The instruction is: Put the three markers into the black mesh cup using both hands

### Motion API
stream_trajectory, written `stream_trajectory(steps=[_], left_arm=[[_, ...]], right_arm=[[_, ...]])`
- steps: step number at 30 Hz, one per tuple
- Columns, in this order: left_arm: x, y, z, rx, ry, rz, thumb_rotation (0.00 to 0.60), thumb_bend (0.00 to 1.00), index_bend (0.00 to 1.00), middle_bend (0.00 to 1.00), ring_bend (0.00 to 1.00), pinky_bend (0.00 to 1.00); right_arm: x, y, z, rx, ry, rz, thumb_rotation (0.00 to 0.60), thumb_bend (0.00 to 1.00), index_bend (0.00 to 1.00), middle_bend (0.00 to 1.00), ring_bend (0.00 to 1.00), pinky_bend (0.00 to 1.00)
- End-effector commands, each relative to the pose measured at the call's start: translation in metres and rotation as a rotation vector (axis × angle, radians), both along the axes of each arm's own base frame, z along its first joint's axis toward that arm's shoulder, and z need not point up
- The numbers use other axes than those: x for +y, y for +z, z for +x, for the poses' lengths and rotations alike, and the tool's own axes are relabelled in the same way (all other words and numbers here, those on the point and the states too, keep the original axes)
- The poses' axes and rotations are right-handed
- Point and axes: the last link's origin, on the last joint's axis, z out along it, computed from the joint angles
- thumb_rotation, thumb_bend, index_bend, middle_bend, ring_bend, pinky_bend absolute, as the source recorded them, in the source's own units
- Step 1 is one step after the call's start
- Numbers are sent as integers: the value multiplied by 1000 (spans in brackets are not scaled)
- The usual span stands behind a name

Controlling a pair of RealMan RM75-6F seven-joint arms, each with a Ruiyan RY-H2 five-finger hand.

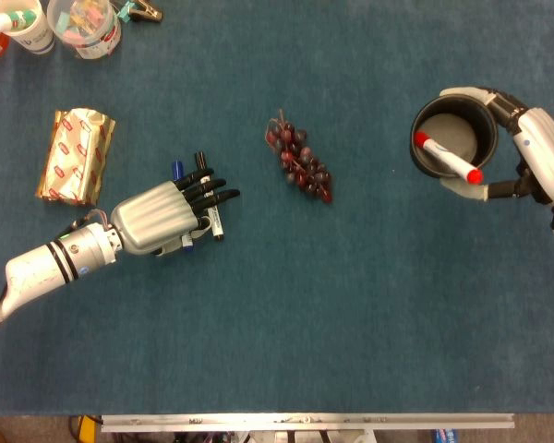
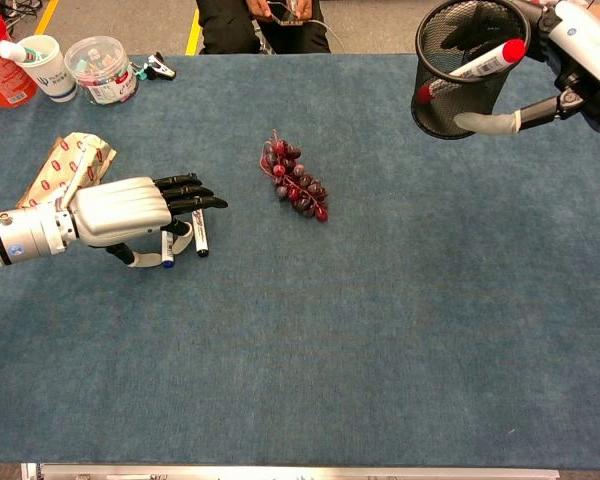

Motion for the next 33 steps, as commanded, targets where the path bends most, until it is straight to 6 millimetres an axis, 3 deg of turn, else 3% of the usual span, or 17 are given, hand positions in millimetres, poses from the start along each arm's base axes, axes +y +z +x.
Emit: stream_trajectory(steps=[1,22,33], left_arm=[[0,-1,0,-2,2,-1,600,293,518,0,0,11],[-3,-4,0,-34,37,-8,600,294,603,0,0,11],[-1,21,13,-208,163,-11,600,294,639,25,0,11]], right_arm=[[0,0,0,0,-1,0,600,367,388,366,240,247],[-1,-2,1,-4,-1,3,600,367,398,368,240,247],[-1,-5,3,-11,1,13,600,367,403,370,240,247]])
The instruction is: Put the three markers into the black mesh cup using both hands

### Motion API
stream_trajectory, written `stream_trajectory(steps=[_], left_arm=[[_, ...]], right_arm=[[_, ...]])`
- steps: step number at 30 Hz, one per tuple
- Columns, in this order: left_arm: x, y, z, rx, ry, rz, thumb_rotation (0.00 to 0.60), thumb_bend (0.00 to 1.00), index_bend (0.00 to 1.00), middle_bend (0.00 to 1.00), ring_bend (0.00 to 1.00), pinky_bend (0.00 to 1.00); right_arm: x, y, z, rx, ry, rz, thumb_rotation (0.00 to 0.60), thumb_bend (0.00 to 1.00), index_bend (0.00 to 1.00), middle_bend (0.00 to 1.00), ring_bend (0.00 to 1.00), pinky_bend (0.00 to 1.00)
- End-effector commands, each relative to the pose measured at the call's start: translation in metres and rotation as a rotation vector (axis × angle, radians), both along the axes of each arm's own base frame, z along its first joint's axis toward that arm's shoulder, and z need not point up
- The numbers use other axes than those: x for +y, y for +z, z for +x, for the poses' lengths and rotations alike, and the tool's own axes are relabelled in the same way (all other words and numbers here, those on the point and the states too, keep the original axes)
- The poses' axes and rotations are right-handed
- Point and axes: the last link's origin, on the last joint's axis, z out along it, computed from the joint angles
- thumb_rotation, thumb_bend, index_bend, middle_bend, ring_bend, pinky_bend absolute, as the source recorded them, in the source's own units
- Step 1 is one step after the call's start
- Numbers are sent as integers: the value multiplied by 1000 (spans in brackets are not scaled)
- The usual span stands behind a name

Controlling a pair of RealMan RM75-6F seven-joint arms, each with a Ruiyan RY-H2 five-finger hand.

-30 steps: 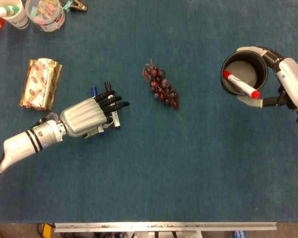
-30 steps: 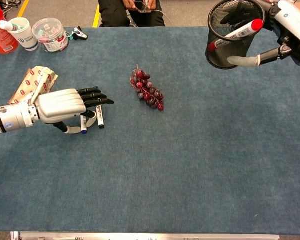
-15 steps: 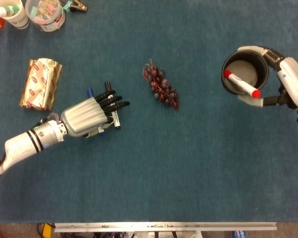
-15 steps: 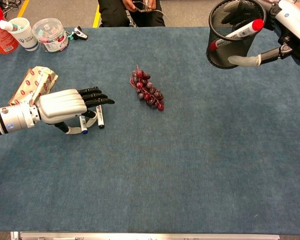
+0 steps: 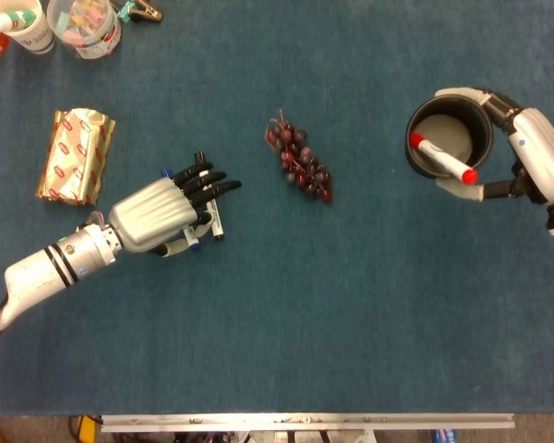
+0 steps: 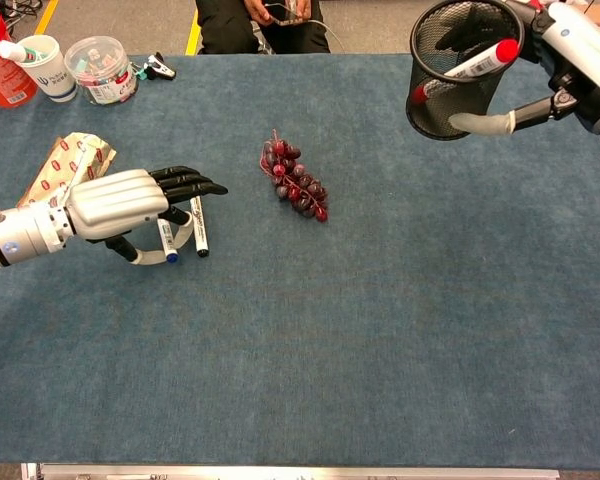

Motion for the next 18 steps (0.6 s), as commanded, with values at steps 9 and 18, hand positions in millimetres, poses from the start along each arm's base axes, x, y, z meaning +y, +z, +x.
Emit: stream_trajectory(steps=[9,18], left_arm=[[2,51,26,-253,213,-7,600,294,643,37,0,11],[0,94,49,-405,336,-9,600,294,651,44,0,11]], right_arm=[[-3,-12,6,-15,6,38,600,367,403,370,240,247],[-1,-30,15,-23,27,80,600,366,403,370,240,247]])
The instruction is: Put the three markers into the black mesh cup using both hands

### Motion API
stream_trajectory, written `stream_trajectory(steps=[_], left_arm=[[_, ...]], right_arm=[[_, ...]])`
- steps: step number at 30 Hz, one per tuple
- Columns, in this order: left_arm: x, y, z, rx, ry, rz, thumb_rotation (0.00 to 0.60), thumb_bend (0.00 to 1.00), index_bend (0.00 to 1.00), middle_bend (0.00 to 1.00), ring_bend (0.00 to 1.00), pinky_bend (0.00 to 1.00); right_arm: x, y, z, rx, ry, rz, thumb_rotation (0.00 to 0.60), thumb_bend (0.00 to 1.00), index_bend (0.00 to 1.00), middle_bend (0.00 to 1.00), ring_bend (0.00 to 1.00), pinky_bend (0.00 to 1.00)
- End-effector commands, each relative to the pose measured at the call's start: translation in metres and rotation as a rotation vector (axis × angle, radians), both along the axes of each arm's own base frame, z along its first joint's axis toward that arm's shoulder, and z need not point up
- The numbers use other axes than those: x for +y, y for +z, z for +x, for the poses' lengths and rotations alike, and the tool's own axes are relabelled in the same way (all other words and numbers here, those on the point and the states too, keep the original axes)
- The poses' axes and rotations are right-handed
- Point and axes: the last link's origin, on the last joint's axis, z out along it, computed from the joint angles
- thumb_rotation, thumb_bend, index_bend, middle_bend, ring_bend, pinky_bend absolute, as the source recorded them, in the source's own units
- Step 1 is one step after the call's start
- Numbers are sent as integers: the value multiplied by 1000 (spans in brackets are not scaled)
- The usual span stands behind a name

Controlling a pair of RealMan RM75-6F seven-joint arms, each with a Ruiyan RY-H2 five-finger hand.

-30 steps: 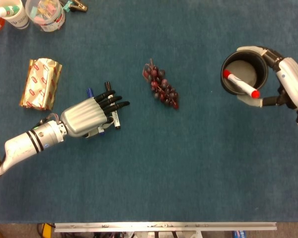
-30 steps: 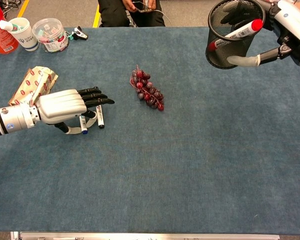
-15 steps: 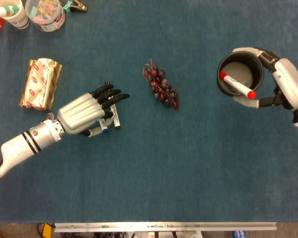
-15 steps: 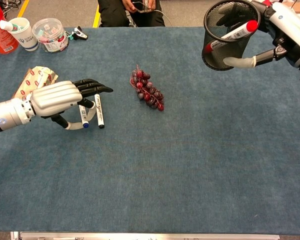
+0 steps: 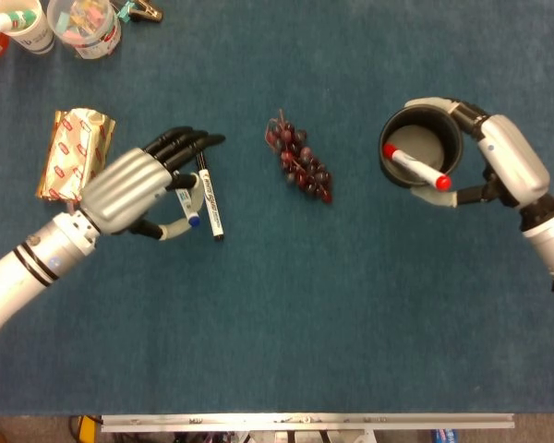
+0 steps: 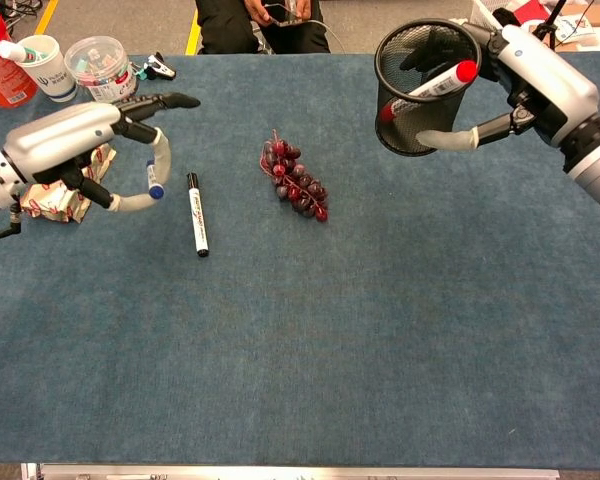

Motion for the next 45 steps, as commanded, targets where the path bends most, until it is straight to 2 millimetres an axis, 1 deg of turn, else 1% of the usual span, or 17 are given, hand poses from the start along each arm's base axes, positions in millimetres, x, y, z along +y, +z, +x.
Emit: stream_trajectory(steps=[1,9,13,23,29,38,45], left_arm=[[3,26,11,-85,74,11,600,294,653,46,0,11],[0,55,30,-227,177,-28,600,294,655,50,0,11],[-2,63,38,-316,240,-80,600,294,657,61,0,12],[-4,80,60,-456,311,-162,600,294,654,64,0,12],[-5,83,76,-551,360,-243,600,294,652,64,0,12],[-6,82,93,-605,369,-305,600,293,649,64,0,12],[-8,74,101,-613,381,-351,600,294,648,64,0,12]], right_arm=[[1,-7,2,3,8,13,600,367,403,370,240,247],[-1,-31,15,23,43,45,600,367,403,370,240,247],[-2,-44,22,29,56,55,600,367,403,370,240,247],[-11,-75,45,39,84,85,600,367,403,370,240,247],[-14,-95,60,42,98,102,600,367,403,370,240,247],[-19,-119,82,34,105,112,600,367,403,370,240,247],[-21,-134,98,34,108,119,600,367,403,370,240,247]])
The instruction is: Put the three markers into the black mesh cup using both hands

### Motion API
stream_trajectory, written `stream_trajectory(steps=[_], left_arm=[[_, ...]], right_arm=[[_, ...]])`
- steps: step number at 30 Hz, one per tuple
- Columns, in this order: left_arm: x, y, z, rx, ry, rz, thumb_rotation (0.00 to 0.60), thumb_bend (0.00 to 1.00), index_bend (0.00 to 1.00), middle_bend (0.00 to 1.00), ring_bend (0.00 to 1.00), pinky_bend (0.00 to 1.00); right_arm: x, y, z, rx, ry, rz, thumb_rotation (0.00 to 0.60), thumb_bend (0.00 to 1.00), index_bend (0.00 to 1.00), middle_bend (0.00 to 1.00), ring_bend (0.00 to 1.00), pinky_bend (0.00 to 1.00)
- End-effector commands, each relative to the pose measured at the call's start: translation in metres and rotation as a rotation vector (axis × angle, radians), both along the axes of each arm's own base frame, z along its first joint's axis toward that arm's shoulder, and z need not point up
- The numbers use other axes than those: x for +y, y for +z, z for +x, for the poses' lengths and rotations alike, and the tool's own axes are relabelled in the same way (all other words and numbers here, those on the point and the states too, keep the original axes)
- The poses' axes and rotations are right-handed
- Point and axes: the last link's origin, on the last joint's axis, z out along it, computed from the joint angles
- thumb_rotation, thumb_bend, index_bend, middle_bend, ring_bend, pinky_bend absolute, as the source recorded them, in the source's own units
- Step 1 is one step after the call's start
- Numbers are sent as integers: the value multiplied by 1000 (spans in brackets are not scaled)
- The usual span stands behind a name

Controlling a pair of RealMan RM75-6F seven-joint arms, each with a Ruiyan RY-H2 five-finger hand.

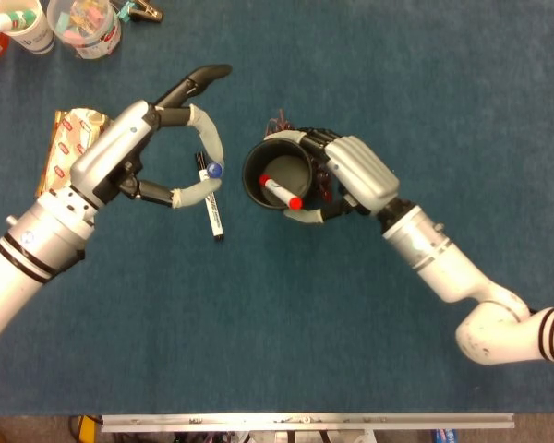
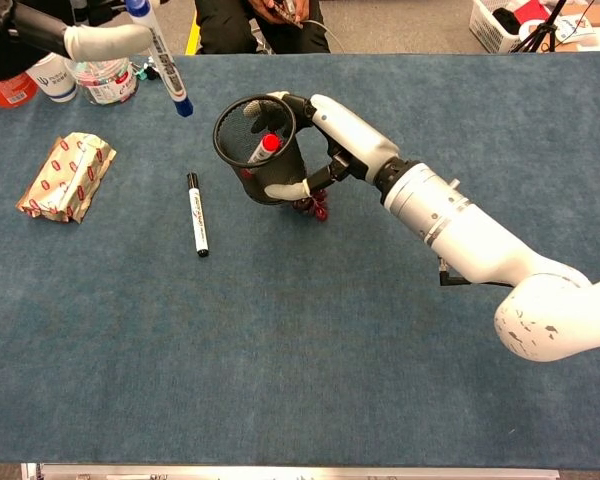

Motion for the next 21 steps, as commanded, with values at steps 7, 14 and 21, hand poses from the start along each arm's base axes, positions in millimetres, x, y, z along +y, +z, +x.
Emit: stream_trajectory(steps=[7,14,21], left_arm=[[-2,-12,10,-41,12,-71,600,294,647,64,0,12],[1,-19,15,-57,22,-101,600,294,647,64,0,12],[4,-28,14,-74,46,-131,600,294,647,64,0,12]], right_arm=[[-2,-14,18,-13,-3,7,600,366,403,370,240,247],[0,-18,25,-35,-10,11,600,367,403,370,240,247],[2,-19,32,-59,-12,18,600,366,403,370,240,247]])
